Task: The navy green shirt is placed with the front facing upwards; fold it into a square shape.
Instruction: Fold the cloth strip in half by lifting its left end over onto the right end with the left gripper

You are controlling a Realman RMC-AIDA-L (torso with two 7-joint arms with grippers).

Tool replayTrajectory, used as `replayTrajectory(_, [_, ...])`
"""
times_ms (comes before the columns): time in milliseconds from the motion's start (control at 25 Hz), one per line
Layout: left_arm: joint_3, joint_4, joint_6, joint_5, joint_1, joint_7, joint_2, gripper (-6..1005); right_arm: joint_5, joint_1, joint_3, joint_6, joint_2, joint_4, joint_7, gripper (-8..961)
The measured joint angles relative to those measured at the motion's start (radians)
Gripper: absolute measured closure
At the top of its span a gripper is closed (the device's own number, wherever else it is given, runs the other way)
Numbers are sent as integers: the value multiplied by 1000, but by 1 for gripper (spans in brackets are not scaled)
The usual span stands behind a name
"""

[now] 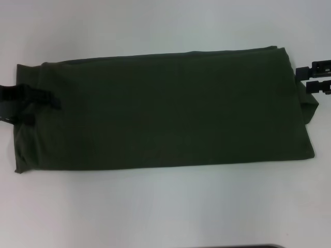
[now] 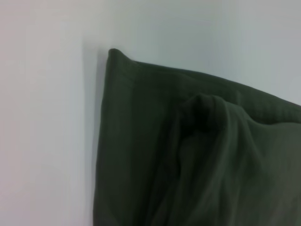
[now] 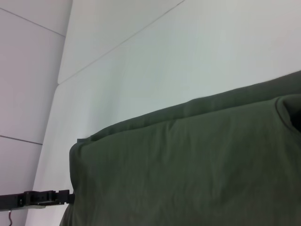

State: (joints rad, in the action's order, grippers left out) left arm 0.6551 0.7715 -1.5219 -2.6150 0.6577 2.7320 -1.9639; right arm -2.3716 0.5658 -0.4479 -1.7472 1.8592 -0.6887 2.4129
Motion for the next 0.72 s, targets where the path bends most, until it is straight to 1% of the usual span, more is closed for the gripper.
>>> replayTrajectory(280, [-2, 7, -7, -25, 4, 11, 5, 126, 0, 0, 0, -2, 0, 0, 0, 159])
replayTrajectory(360, [-7, 10, -13, -25, 4, 12, 10, 126, 0, 0, 0, -3, 0, 0, 0, 159])
replayTrajectory(520, [-21, 14, -46, -17, 4, 12, 29, 127, 0, 0, 2, -3, -2, 0, 0, 158])
replayTrajectory(600, [-24, 26, -66, -17, 5, 15, 34, 127, 0, -1, 2, -4, -3, 0, 0, 158])
replayTrajectory(720, [-25, 67, -91, -17, 3, 24, 36, 126, 0, -1, 2, -5, -4, 0, 0, 158])
